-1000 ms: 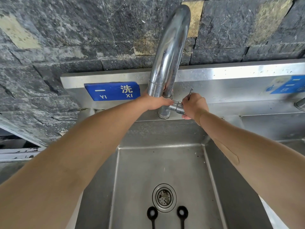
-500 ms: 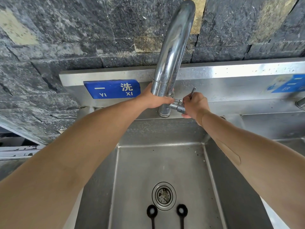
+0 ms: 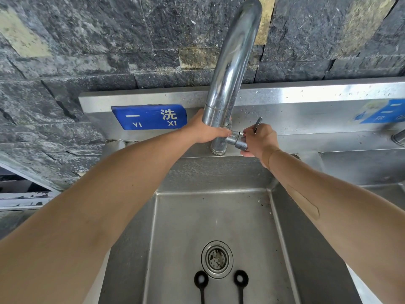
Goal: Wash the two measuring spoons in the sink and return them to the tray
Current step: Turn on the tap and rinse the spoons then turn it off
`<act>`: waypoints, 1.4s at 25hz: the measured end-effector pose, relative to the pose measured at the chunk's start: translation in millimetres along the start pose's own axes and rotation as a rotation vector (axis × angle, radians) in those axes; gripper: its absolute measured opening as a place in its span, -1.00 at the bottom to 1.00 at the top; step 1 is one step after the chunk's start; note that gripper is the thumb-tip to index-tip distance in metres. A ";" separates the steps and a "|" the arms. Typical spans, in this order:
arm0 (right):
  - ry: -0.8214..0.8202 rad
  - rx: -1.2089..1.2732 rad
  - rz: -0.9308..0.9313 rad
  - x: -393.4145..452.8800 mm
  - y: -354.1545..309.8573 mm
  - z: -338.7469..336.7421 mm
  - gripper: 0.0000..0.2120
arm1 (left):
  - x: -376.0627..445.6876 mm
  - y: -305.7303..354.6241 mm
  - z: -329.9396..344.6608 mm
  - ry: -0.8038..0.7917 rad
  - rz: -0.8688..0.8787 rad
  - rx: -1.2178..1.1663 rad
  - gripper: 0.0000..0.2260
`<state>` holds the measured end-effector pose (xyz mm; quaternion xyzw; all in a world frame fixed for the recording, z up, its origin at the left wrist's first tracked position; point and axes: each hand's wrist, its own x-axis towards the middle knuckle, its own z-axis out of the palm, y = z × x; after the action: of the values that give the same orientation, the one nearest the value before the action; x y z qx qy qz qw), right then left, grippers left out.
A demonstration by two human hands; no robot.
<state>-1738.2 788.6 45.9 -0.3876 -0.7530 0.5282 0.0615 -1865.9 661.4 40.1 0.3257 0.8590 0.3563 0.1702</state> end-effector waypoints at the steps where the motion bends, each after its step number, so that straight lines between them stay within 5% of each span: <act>1: 0.001 0.014 0.003 0.0 0.9 0.3 -0.67 | -0.3 0.0 -0.1 -0.002 -0.004 -0.006 -0.54; 26: 0.027 0.036 -0.025 -14.9 10.4 4.0 -0.75 | -41.2 -3.4 -3.3 -0.003 -0.001 -0.105 -0.49; 30: 0.037 -0.066 0.037 -50.2 66.3 21.5 -0.52 | -121.3 -79.7 36.3 0.169 -0.348 -0.403 -0.59; 35: -0.029 -0.198 0.265 -125.7 188.0 60.4 -0.69 | -250.2 -166.4 120.0 0.311 -0.895 -0.556 -0.70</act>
<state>-1584.0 688.5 -99.0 -0.4802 -0.7444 0.4603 -0.0580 -1693.3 462.4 -147.7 -0.1852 0.8022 0.5067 0.2557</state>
